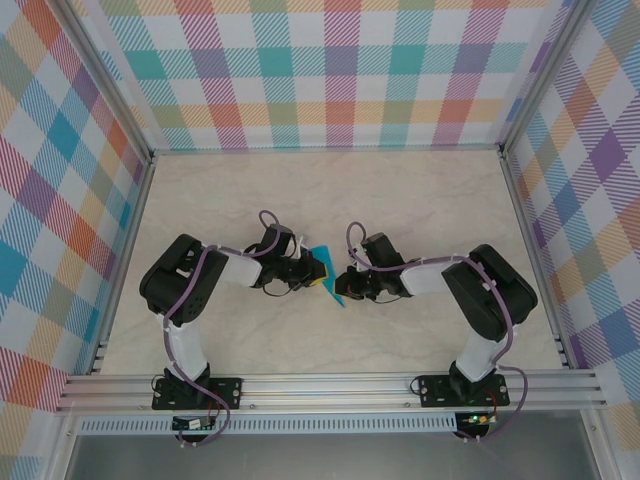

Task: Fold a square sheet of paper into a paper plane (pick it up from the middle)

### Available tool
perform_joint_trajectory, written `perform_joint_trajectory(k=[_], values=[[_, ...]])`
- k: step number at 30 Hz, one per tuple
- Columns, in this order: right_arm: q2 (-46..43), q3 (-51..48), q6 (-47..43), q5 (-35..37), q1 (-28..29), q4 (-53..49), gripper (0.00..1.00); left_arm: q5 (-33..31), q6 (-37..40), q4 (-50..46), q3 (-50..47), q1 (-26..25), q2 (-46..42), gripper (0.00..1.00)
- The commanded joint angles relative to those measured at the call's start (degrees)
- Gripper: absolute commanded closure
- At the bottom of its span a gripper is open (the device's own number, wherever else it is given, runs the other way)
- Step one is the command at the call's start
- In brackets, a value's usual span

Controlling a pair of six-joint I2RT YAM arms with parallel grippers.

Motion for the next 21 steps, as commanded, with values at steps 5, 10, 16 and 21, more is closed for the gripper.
perform_joint_trajectory(k=[5,10,16,21], values=[[1.4,1.6,-0.7,-0.1,0.0,-6.2,0.92,-4.2,1.5,-5.4,0.2,-0.7,2.2,0.91],[-1.6,2.3,-2.2,-0.1,-0.1,-8.3,0.82,-3.5,1.3,-5.2,0.5,-0.7,1.9,0.91],[-1.9,2.6,-3.2,-1.4,-0.1,-8.9,0.83,-1.9,1.1,-4.7,1.1,-0.7,-0.4,0.89],[-1.5,1.9,-3.4,-2.4,-0.1,-8.7,0.83,-2.4,1.7,-5.8,1.4,-0.7,-0.1,0.88]])
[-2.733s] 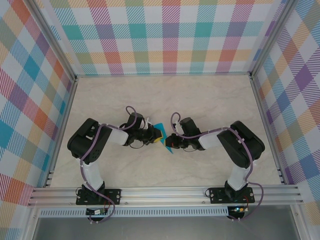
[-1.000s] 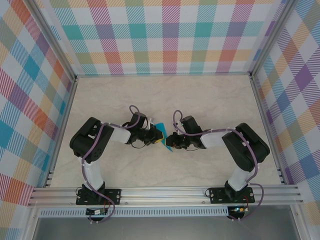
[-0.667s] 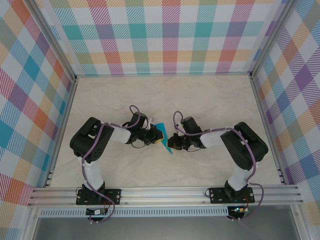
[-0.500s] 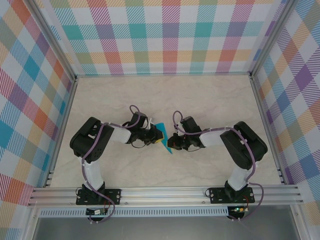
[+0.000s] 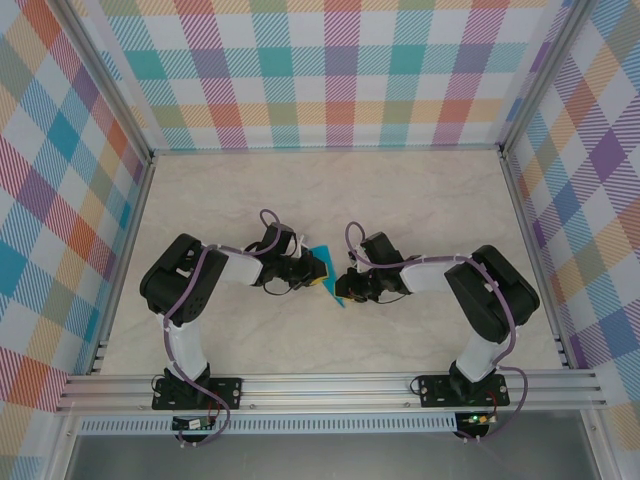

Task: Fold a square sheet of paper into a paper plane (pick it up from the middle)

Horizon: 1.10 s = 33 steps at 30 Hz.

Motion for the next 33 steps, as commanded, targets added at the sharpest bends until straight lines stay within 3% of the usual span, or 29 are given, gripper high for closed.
perform_joint_trajectory(k=[1,12,26,33], values=[[-0.1,0.4,-1.9,-1.7,0.0,-2.0,0.85,-2.3,1.2,-3.6,0.1,-0.6,0.1,0.88],[3.7,0.6,-1.0,-2.0,0.0,-1.7,0.95,1.5,0.4,-0.1,-2.0,-0.6,-6.0,0.84],[3.9,1.2,-0.6,-3.5,-0.4,-1.3,0.95,3.0,0.3,3.2,-2.7,-2.3,-1.8,0.85],[3.4,1.7,-0.8,-3.7,-0.5,-2.4,0.9,-0.3,1.4,-2.2,-1.0,-2.4,0.0,0.88]])
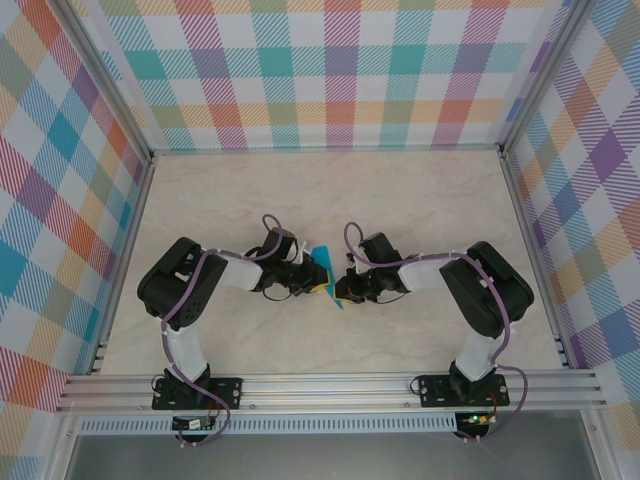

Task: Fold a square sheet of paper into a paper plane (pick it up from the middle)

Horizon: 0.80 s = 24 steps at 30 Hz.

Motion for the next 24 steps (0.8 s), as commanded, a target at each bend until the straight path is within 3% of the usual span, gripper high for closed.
perform_joint_trajectory(k=[1,9,17,20,24], values=[[0.6,0.9,-0.3,-0.4,-0.1,-3.1,0.88,-2.4,1.7,-3.6,1.5,-0.8,1.8,0.88],[-2.4,0.2,-1.9,-1.5,-0.2,-6.5,0.84,-3.4,2.5,-6.0,1.1,-0.8,2.5,0.88],[-0.7,0.2,-2.2,0.4,-0.2,-8.3,0.91,-4.5,2.7,-7.5,1.7,-0.8,2.3,0.88],[-1.0,1.8,-1.8,0.3,-0.2,-10.4,0.84,-4.6,2.8,-7.8,1.8,-0.8,2.3,0.88],[-8.1,2.6,-1.4,2.0,-0.2,-13.2,0.71,-4.5,2.8,-8.0,1.9,-0.8,2.3,0.88]])
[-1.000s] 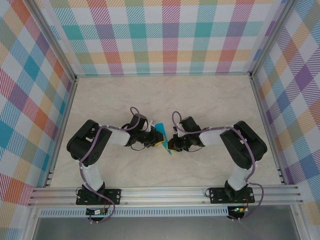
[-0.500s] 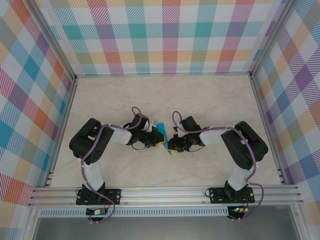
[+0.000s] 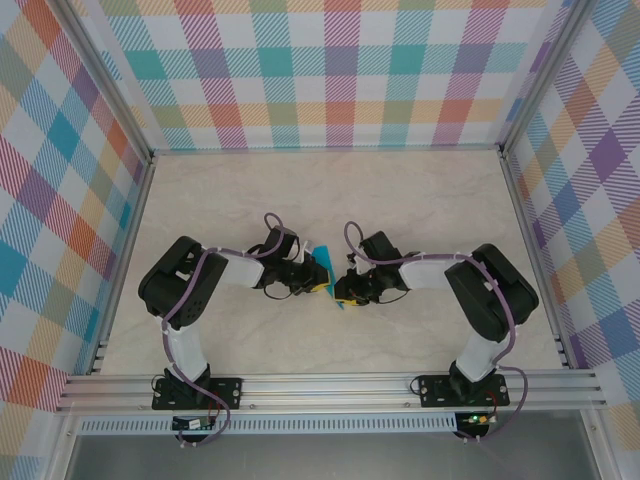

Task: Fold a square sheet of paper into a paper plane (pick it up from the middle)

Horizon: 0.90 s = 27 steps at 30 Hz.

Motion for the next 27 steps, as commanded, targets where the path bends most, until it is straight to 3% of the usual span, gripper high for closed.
perform_joint_trajectory(k=[1,4,9,11,27], values=[[-6.6,1.6,-0.8,2.1,-0.1,-6.1,0.7,-4.0,1.4,-4.0,0.0,-0.7,1.9,0.88],[-9.6,2.7,-1.7,3.4,-0.1,-8.5,0.73,-4.0,1.5,-4.3,0.2,-0.7,1.9,0.88],[-7.5,4.3,-2.3,1.8,1.1,-8.5,0.95,-4.3,1.4,-4.6,0.4,-0.7,1.9,0.88],[-5.9,4.7,-2.2,1.3,1.7,-7.6,0.99,-4.4,1.5,-4.7,0.3,-0.7,1.9,0.88],[1.2,5.9,-3.6,4.5,3.4,-10.3,1.0,-5.4,1.4,-6.9,1.3,-0.7,2.3,0.88]])
